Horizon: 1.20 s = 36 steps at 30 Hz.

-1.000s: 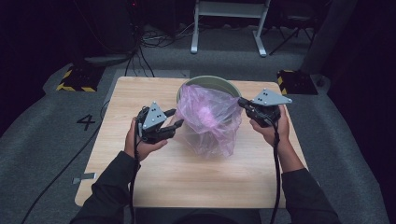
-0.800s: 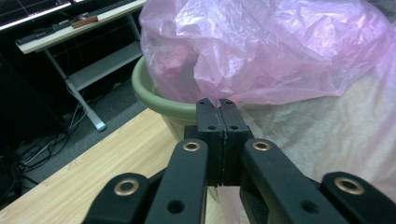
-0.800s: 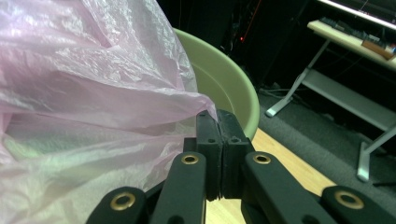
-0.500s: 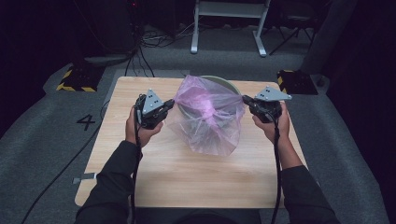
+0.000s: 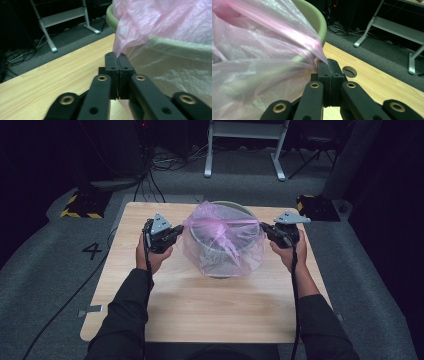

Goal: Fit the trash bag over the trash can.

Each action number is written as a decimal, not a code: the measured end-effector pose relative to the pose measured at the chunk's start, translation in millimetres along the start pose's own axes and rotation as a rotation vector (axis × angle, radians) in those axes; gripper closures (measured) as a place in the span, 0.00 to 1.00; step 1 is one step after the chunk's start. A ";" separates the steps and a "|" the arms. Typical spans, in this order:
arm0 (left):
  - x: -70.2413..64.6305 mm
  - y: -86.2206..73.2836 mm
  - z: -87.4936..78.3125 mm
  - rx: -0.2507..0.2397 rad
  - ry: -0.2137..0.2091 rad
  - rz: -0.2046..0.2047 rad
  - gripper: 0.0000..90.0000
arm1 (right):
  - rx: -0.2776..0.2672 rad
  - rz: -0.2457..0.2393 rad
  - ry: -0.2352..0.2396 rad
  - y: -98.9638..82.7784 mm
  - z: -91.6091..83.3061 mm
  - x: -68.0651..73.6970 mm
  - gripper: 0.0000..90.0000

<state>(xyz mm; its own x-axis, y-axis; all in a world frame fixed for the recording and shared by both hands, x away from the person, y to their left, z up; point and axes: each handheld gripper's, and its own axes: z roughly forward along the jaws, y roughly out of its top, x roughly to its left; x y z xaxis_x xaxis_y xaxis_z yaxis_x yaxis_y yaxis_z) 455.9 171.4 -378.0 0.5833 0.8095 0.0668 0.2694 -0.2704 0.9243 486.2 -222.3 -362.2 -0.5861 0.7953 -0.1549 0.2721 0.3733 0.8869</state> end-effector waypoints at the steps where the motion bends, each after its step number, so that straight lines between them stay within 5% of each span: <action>1: -0.5 0.6 -1.9 -0.003 -0.003 -0.012 0.76 | 0.007 -0.003 -0.007 -0.6 -0.1 0.3 1.00; 3: -3.9 1.6 -11.7 -0.025 -0.025 -0.016 0.46 | 0.009 -0.005 -0.002 -2.3 -2.1 0.3 1.00; 5: -11.4 1.5 -29.5 -0.061 -0.007 0.013 0.29 | 0.006 -0.010 -0.008 -3.4 -7.4 -0.1 1.00; 8: -26.3 0.4 -58.6 -0.118 -0.042 0.057 0.24 | -0.012 -0.002 -0.001 -3.2 -15.8 -2.9 1.00; 11: -42.3 -3.2 -77.6 -0.120 -0.095 0.106 0.21 | -0.007 -0.011 -0.009 -2.7 -21.5 -3.9 1.00; 13: -52.6 -6.5 -84.5 -0.118 -0.128 0.133 0.20 | 0.001 -0.021 -0.018 -2.5 -22.9 -3.6 1.00; 16: -68.7 -10.1 -81.9 -0.095 -0.193 0.117 0.18 | -0.002 -0.019 -0.011 -1.8 -23.5 -2.8 1.00; 21: -84.4 -14.1 -62.6 -0.041 -0.145 0.119 0.18 | 0.000 -0.035 0.004 -1.1 -24.0 0.9 0.85; 24: -75.8 -17.6 -50.0 -0.015 -0.122 0.068 0.20 | -0.025 -0.023 0.019 -1.4 -29.2 -1.8 0.70; 27: -67.9 -21.4 -44.5 -0.006 -0.066 0.076 0.21 | -0.044 -0.032 0.062 -1.1 -37.4 -4.2 0.58; 30: -57.5 -24.7 -43.8 -0.010 -0.083 0.066 0.27 | -0.059 -0.058 0.067 1.0 -44.3 -2.8 0.55; 32: -52.6 -25.7 -44.6 -0.012 -0.075 0.081 0.42 | -0.059 -0.075 0.078 3.6 -46.8 0.4 0.56; 36: -42.9 -29.5 -39.8 0.015 -0.135 0.059 0.55 | -0.031 -0.097 0.079 6.4 -44.7 5.4 0.79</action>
<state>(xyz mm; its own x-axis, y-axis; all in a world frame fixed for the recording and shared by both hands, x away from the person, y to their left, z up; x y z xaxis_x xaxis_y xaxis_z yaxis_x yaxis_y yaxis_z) 392.5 165.4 -393.2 0.6962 0.7146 0.0689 0.2424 -0.3243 0.9144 450.7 -237.0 -337.9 -0.6668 0.7160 -0.2067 0.1882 0.4302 0.8829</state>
